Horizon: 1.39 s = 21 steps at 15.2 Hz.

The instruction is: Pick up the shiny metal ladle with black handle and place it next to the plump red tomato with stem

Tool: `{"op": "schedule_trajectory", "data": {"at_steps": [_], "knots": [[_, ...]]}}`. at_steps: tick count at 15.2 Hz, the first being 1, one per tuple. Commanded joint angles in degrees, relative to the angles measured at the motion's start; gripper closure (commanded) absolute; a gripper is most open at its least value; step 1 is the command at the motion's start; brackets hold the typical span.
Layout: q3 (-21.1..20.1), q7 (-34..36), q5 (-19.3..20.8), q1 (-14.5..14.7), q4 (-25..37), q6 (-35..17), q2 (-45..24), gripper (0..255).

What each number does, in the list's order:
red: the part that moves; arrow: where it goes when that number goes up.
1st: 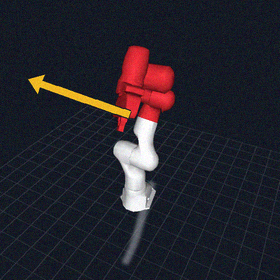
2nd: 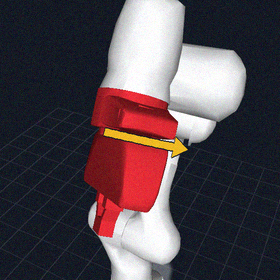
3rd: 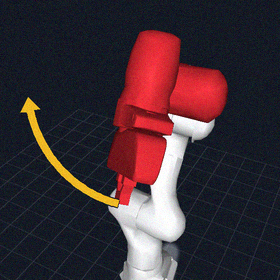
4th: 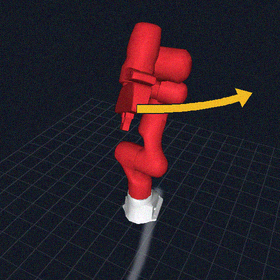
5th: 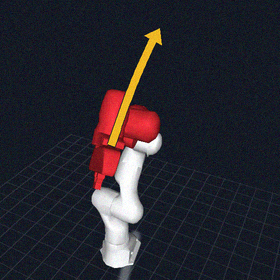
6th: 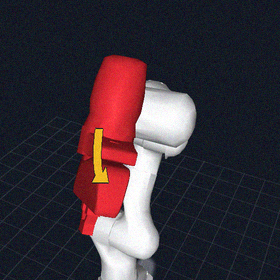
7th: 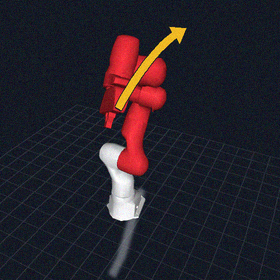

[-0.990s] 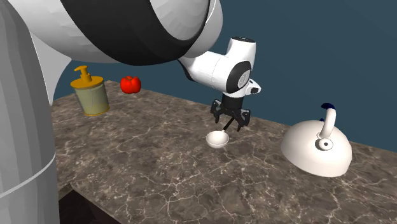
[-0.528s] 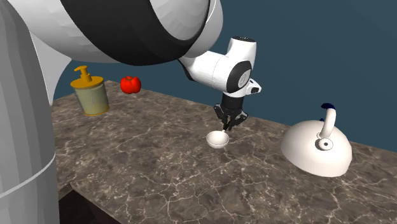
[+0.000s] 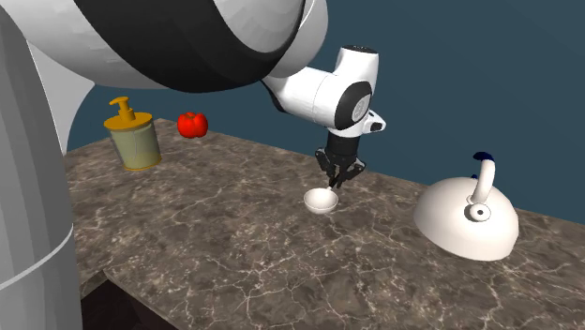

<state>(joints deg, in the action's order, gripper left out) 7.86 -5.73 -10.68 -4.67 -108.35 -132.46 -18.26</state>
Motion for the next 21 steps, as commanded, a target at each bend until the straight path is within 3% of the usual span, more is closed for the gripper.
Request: {"op": "schedule_trajectory", "data": {"at_steps": [1, 21], "knots": [[0.1, 0.3, 0.3, 0.1, 0.5, 1.3, 0.8, 255], [0.8, 2.7, 2.5, 0.3, 8.9, 14.9, 6.2, 255]]}}
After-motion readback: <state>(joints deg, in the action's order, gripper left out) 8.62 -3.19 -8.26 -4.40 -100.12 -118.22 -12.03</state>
